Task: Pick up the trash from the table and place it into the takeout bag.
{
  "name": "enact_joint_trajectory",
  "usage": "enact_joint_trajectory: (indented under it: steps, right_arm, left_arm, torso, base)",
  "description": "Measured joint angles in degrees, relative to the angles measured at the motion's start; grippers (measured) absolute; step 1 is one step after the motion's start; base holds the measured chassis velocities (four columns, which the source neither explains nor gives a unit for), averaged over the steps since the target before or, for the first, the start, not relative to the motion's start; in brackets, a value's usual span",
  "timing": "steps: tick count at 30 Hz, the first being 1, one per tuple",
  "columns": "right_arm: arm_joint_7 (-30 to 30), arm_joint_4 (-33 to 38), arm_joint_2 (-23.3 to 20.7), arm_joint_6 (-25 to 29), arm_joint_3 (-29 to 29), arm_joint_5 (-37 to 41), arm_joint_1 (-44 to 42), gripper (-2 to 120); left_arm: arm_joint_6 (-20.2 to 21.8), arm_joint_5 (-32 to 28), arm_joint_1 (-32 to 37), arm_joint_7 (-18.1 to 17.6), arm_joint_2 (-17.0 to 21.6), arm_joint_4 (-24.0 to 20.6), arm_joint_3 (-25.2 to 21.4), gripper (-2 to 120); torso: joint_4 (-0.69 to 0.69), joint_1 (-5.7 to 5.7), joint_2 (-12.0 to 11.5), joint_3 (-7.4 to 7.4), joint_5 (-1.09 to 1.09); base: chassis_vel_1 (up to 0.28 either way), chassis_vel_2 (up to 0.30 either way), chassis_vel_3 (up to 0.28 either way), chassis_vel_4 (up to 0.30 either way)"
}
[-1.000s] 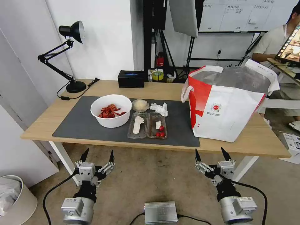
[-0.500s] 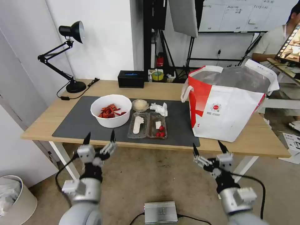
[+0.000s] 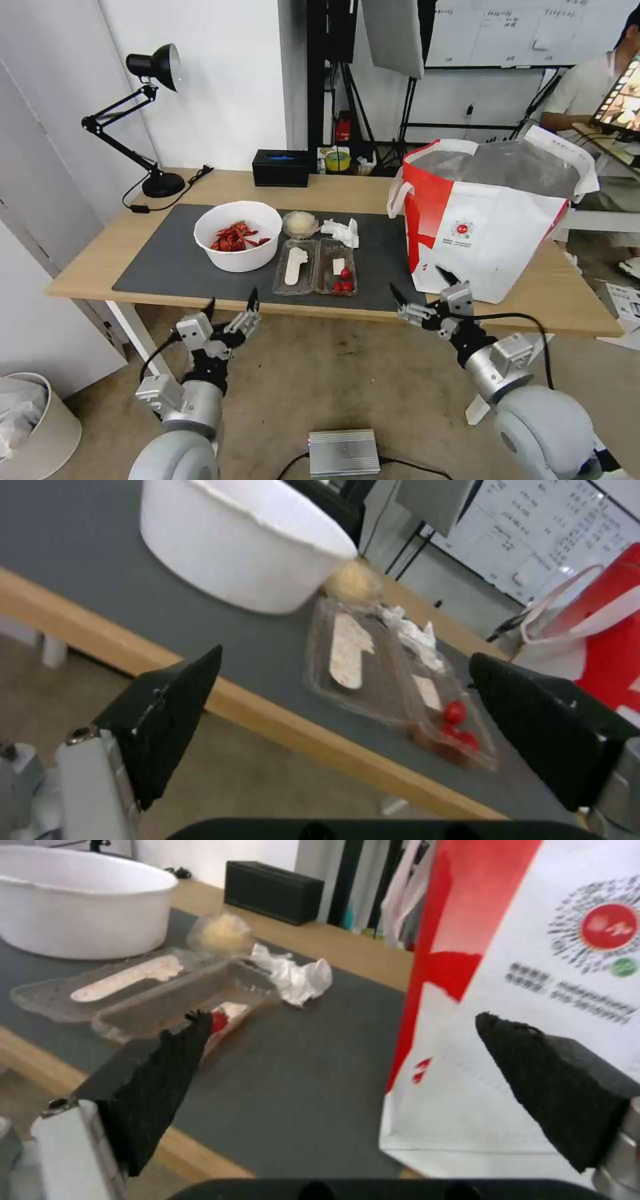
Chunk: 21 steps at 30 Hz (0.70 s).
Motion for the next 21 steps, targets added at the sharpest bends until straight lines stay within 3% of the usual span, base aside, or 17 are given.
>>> enact_joint_trajectory:
  steps: [14,20,21]
  right_arm:
    - [0.3,-0.2,1.3,-0.5,-0.7,-0.1,0.5,100]
    - [0.2,-0.1,1.7,-0.4,-1.1,-1.4,0.4,100]
    - [0.2,0.0,1.8,-0.3,-1.2,-1.6,0.4,100]
  left_arm:
    - [1.3,-5.2,-3.4,-2.6,-0.1,2.2,2.2,100]
    - [2.4,-14.9,-5.8,-6.4,-0.4,3.0,5.1,100]
    - [3.1,-18.8,-6.6,-8.0,-0.7,3.0,5.6,100]
  torso:
    - [0.0,0.0,0.0,0.0,-0.02]
    - [0.0,0.0,0.0,0.0,-0.02]
    - [0.0,0.0,0.0,0.0,-0.02]
  base:
    - [0.0,0.0,0.0,0.0]
    - [0.0,0.0,0.0,0.0]
    - [0.0,0.0,0.0,0.0]
